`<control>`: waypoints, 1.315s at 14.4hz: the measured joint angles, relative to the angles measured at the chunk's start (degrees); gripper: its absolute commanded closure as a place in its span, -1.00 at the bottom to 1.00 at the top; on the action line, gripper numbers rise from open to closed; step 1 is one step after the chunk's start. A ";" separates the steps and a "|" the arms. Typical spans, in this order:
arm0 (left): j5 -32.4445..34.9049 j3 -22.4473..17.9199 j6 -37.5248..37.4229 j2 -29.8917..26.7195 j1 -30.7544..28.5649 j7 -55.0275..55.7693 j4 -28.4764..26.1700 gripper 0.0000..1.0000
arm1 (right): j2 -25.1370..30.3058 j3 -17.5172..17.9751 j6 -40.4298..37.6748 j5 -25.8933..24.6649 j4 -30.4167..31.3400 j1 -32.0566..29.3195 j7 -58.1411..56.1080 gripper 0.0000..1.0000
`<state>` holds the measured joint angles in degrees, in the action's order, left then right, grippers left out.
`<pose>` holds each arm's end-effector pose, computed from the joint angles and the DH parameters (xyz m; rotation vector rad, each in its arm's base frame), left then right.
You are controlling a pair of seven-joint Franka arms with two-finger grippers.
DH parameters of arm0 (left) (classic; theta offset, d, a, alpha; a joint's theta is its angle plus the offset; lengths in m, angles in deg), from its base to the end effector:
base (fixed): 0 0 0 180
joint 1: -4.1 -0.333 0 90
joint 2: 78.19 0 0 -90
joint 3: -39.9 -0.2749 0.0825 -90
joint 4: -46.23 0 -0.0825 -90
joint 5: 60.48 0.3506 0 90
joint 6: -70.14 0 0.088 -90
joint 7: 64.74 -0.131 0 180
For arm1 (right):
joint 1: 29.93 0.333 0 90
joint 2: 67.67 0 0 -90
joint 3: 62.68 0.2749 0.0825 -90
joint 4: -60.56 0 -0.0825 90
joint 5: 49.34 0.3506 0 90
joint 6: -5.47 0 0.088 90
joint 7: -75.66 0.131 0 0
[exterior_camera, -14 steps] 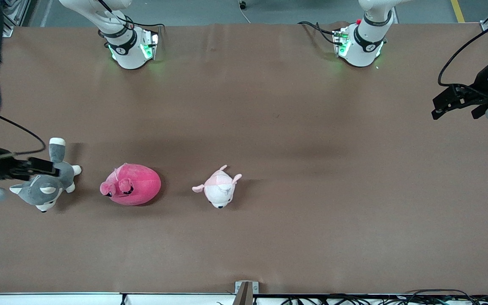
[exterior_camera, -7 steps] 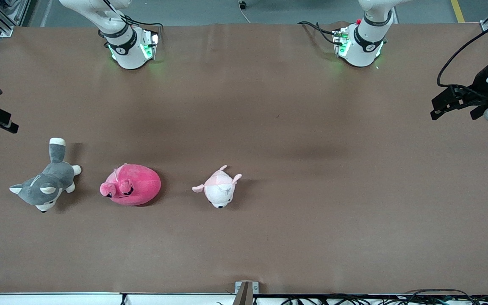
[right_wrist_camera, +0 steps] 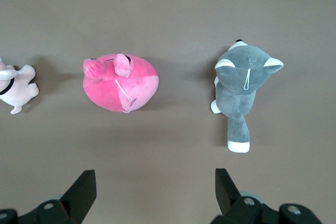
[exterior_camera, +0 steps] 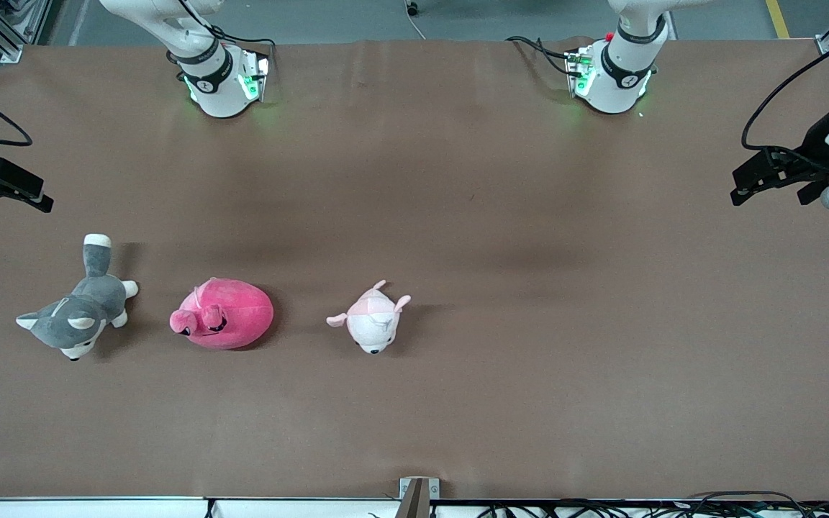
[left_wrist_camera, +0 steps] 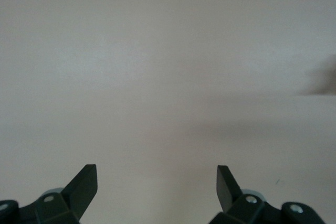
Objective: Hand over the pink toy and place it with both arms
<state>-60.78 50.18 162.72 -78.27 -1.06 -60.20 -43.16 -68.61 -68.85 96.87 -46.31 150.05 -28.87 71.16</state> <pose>0.5249 -0.0478 0.5690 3.1305 -0.0157 0.0883 0.5269 -0.0399 0.5571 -3.0919 0.0177 -0.0328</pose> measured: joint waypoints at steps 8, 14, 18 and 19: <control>0.00 -3.97 0.00 0.00 4.61 0.07 0.00 -1.00 | 3.73 0.32 2.65 -2.10 5.95 0.96 0.53 -1.00; -0.01 -4.96 0.00 -0.01 5.61 0.08 0.06 -1.00 | 3.91 0.33 5.68 -2.10 8.11 0.97 0.55 -1.00; -0.01 -5.46 0.00 -0.01 5.57 0.03 0.09 -1.00 | 3.92 0.22 5.80 -2.10 8.26 0.96 0.55 -1.00; -0.01 -5.47 0.00 -0.01 5.56 0.03 0.10 -1.00 | 3.92 0.18 5.80 -2.14 8.26 0.96 0.55 -1.00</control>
<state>-60.79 44.71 162.72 -78.29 4.50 -60.17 -43.06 -64.69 -68.67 102.67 -48.45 158.31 -27.91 71.71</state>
